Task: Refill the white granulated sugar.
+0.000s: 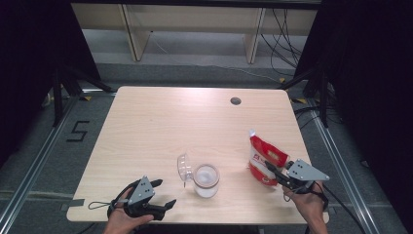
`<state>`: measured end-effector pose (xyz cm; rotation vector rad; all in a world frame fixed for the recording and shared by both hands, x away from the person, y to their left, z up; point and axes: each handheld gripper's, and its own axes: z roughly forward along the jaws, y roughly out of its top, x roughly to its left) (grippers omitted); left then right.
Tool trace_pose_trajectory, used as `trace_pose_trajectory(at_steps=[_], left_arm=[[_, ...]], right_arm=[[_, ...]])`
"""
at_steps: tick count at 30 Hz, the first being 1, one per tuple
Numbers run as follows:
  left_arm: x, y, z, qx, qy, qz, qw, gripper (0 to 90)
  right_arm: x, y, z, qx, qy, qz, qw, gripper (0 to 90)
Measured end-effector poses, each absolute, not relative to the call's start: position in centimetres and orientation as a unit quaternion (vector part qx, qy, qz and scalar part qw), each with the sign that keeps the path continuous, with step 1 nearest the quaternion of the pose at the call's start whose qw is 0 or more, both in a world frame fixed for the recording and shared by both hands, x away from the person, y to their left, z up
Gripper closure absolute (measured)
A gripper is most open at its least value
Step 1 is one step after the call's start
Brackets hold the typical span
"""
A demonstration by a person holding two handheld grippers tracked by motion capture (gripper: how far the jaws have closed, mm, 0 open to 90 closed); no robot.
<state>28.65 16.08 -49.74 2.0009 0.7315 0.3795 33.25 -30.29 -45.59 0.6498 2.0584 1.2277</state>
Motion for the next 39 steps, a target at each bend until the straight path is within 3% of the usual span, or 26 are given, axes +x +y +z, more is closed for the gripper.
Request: trace_pose_trajectory(at_steps=[12,18,19,27,39], left_arm=[[28.7,16.2,-49.7,0.818,0.293,0.161,0.467,19.1],[28.7,16.1,-49.7,0.815,0.299,0.157,0.471,19.1],[28.7,16.1,-49.7,0.817,0.297,0.161,0.467,19.1],[28.7,16.2,-49.6,0.814,0.301,0.156,0.471,19.1],[28.8,16.0,-49.6,0.809,0.307,0.147,0.479,19.0]], right_arm=[[32.2,-30.7,-45.9,0.270,0.778,0.466,0.325,71.4],[31.8,-30.8,-45.8,0.285,0.766,0.469,0.336,57.2],[31.6,-30.8,-45.8,0.293,0.761,0.470,0.337,49.2],[30.6,-30.8,-45.6,0.337,0.739,0.479,0.333,32.7],[29.5,-31.0,-45.9,0.373,0.737,0.468,0.314,26.2]])
